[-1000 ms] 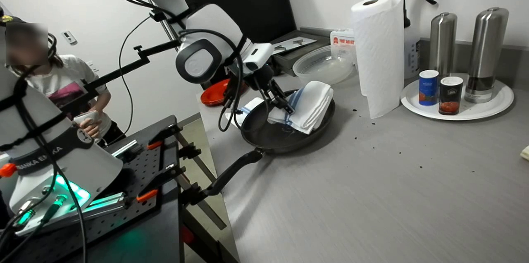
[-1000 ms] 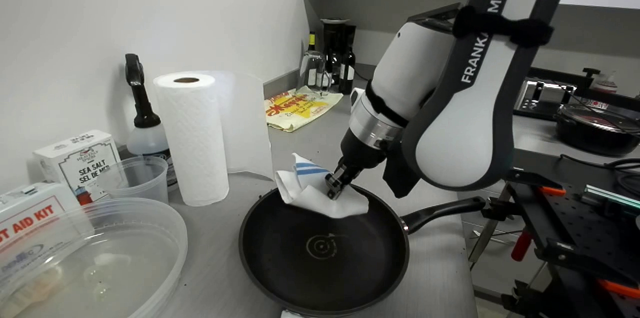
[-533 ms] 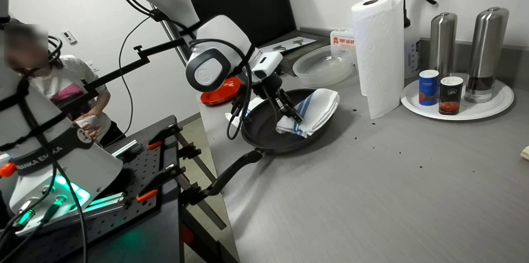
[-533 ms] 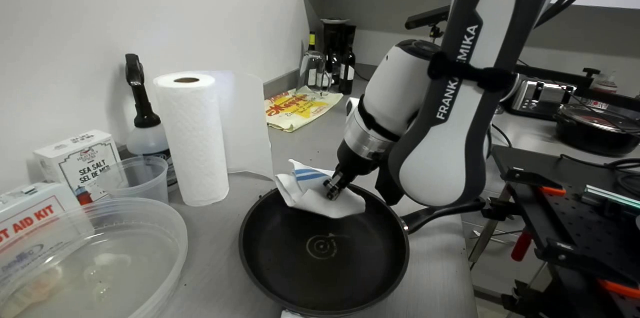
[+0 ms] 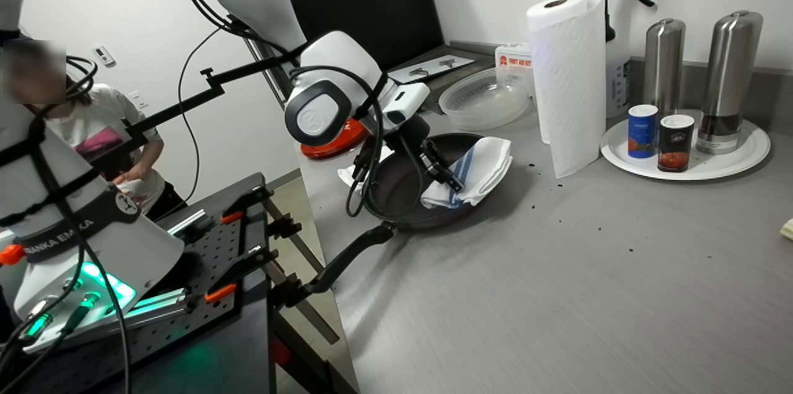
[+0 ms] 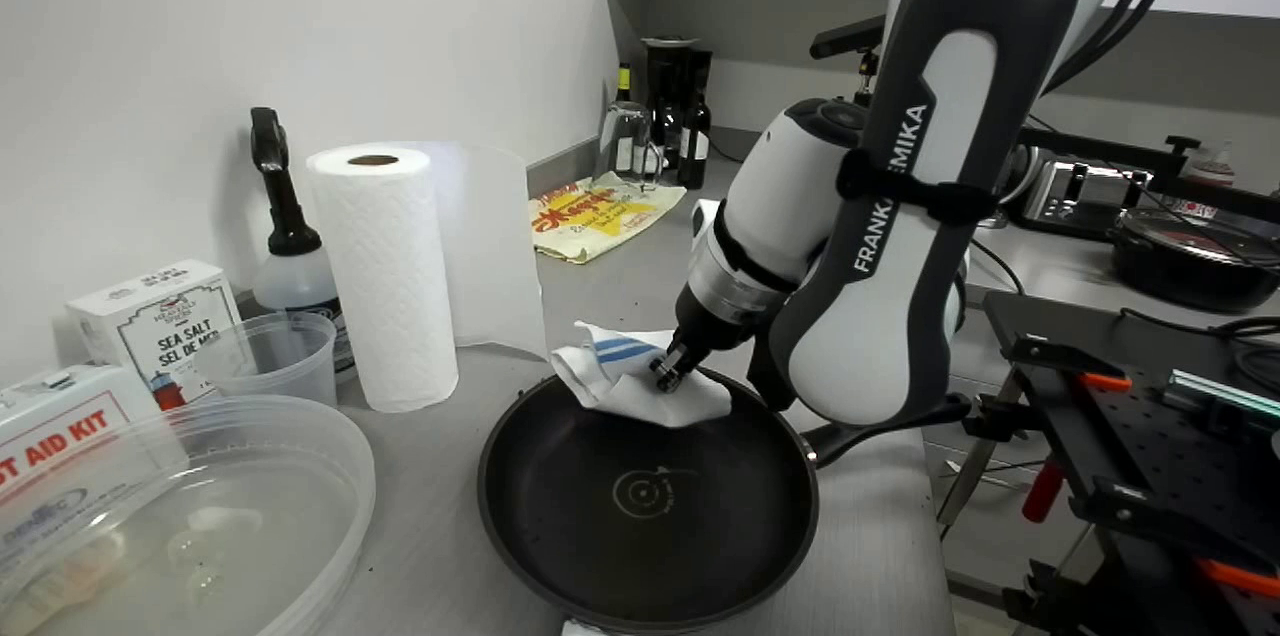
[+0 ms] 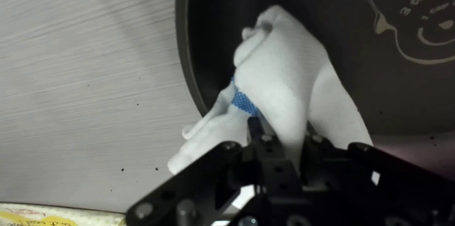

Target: Use the right white towel to wipe the pan

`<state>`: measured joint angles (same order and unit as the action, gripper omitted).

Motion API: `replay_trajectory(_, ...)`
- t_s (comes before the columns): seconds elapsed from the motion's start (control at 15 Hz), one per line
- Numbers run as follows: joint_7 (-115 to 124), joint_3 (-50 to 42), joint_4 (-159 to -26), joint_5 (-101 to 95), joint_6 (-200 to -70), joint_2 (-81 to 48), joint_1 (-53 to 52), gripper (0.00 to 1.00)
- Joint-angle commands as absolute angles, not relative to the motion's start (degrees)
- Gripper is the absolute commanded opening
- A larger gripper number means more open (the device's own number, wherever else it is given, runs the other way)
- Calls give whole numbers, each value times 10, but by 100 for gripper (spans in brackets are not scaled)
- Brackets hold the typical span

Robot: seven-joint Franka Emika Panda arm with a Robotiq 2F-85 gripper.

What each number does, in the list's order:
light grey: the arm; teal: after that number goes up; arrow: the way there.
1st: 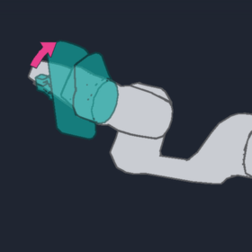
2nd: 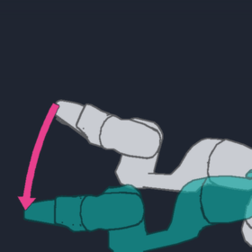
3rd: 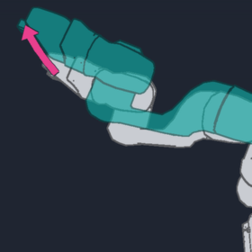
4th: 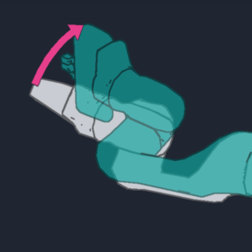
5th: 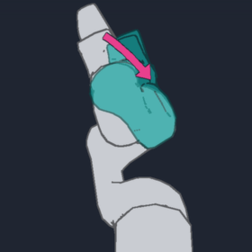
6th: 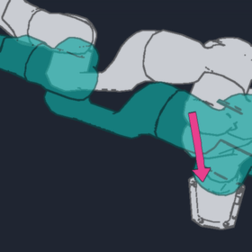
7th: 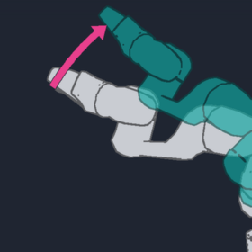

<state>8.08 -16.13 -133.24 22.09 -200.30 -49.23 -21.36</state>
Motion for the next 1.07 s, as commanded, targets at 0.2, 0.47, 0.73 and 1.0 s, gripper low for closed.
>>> replay_trajectory(0.2, 79, -187, -1315, 246, -2063, -540, -237, 3)
replay_trajectory(0.47, 80, -191, -1311, 248, -2063, -551, -242, 3)
replay_trajectory(0.73, 81, -195, -1307, 254, -2062, -559, -248, 3)
replay_trajectory(1.0, 86, -188, -1310, 258, -2054, -560, -248, 3)
